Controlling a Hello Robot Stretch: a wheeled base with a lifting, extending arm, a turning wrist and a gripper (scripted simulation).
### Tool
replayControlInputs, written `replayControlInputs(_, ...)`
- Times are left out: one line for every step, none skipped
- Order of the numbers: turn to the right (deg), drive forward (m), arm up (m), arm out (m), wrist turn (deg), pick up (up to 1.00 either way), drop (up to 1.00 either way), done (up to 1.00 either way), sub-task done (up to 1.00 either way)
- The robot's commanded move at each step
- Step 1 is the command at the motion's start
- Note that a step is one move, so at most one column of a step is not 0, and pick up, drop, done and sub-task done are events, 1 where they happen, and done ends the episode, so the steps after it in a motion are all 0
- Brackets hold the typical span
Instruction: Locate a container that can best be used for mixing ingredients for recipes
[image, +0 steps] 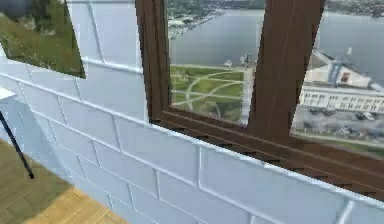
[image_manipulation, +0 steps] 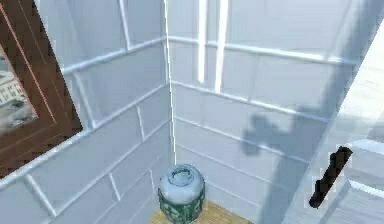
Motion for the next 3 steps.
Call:
replayControlInputs(-45.0,0.0,0.0,0.0,0.0,0.0,0.0,0.0,0.0)
replayControlInputs(-45.0,0.0,0.0,0.0,0.0,0.0,0.0,0.0,0.0)
replayControlInputs(-36.0,0.0,0.0,0.0,0.0,0.0,0.0,0.0,0.0)
